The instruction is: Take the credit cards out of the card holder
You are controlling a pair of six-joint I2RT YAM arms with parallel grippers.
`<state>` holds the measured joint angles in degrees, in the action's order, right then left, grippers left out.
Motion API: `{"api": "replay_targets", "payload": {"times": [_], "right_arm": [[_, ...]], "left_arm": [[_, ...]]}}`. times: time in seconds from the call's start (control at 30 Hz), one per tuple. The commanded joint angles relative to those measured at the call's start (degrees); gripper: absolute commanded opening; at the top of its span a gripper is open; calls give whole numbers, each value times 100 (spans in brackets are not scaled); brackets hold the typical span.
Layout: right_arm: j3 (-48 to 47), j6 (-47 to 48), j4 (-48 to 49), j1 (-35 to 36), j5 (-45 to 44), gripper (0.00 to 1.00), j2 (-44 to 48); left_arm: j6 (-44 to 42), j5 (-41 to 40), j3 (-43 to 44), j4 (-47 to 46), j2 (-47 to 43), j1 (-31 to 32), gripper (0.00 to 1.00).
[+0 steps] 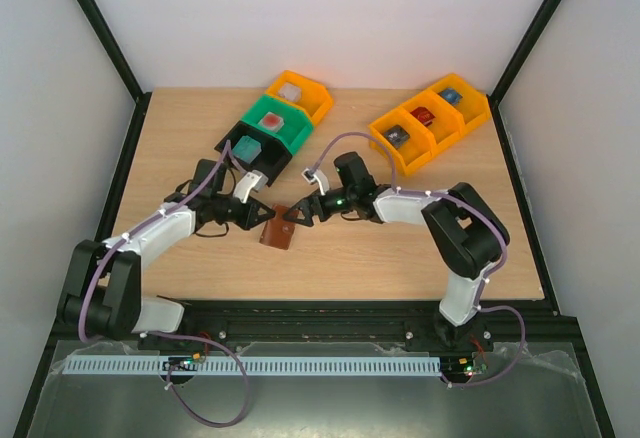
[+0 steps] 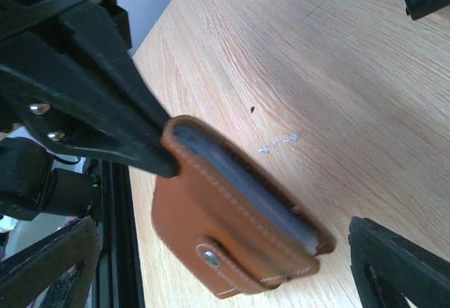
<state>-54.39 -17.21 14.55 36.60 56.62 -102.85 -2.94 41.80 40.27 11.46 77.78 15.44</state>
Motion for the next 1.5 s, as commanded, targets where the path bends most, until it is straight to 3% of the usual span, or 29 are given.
{"api": "replay_targets", "payload": {"times": [0.0,0.17,0.27,0.37,0.53,0.63,0.73,0.77,0.83,0.87,0.93,1.0,1.1,1.27,1.33,1.47], "right_arm": [[-110,158,547,-89,424,95,-349],[-90,72,860,-95,740,95,-582],[32,-184,1278,-84,1000,88,-635],[227,-476,1714,-83,1154,67,-597],[230,-544,1674,-83,1322,18,-515],[166,-211,1238,-90,1293,2,-324],[-36,442,137,-94,1088,2,15],[-141,714,-264,-92,998,2,151],[-449,1305,-1189,-92,759,2,528],[-581,1560,-1631,-92,612,2,676],[-884,1998,-2412,-92,331,2,1000],[-1172,2308,-2990,-84,-9,2,1330],[-1657,2602,-3736,-77,-407,2,1729],[-2269,2885,-4171,66,-569,2,2291],[-2408,2972,-4222,171,-581,2,2484],[-2637,3176,-4360,372,-593,2,2789]], "left_arm": [[-209,449,3,-40,-180,31,2],[-261,715,27,36,-178,29,2],[-251,749,35,40,-169,29,2],[-251,779,41,49,-175,30,2],[-271,794,44,63,-166,20,2],[-312,850,77,129,-183,-4,2],[-407,1009,159,277,-193,-83,3],[-490,1044,233,407,-199,-111,12],[-786,1073,525,861,-254,-224,43],[-972,1086,676,1124,-311,-293,54],[-1374,1166,1067,1674,-489,-482,69],[-1832,1180,1578,2373,-661,-622,77],[-2649,1127,2372,3554,-874,-640,83],[-2857,1161,3104,4557,-1198,-492,83],[-2437,962,3306,4597,-1283,-333,81],[-1665,396,3211,3662,-1852,166,74]]}}
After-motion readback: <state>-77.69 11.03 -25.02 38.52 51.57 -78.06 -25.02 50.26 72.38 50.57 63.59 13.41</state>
